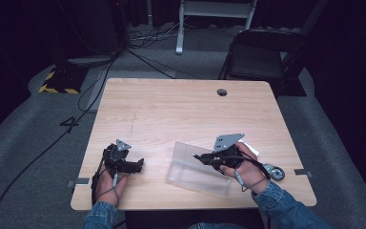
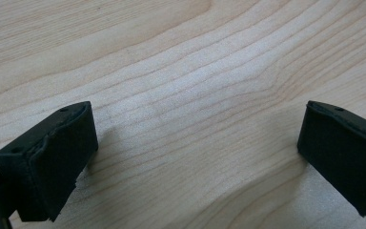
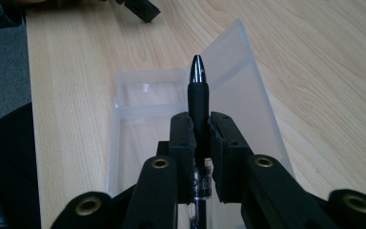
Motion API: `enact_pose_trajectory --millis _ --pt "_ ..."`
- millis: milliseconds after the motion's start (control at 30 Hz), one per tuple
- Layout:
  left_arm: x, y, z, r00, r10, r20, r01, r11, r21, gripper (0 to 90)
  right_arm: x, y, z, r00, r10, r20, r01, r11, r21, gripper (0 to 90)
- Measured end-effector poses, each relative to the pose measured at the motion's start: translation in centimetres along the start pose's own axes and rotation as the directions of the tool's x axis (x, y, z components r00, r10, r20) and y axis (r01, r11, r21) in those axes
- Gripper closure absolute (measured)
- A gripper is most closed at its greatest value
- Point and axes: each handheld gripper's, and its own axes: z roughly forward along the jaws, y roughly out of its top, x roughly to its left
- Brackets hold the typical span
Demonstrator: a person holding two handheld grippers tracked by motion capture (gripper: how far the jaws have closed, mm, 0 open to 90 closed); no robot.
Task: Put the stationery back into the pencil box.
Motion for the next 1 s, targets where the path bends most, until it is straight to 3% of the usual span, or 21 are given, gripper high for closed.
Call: enact_pose_trajectory --millis 433,1000 --pt "0.0 0.0 0.0 1.0000 -0.001 0.000 0.001 1.0000 0.000 0.1 0.3 -0.7 1.9 0.9989 -0.034 -0.031 0.035 0.999 0.031 80.8" --pt "0.0 0.0 0.0 1.0000 0.000 0.000 0.000 1.0000 0.000 0.1 0.2 -1.2 3.0 0.9973 -0.054 -0.050 0.057 0.996 0.062 80.7"
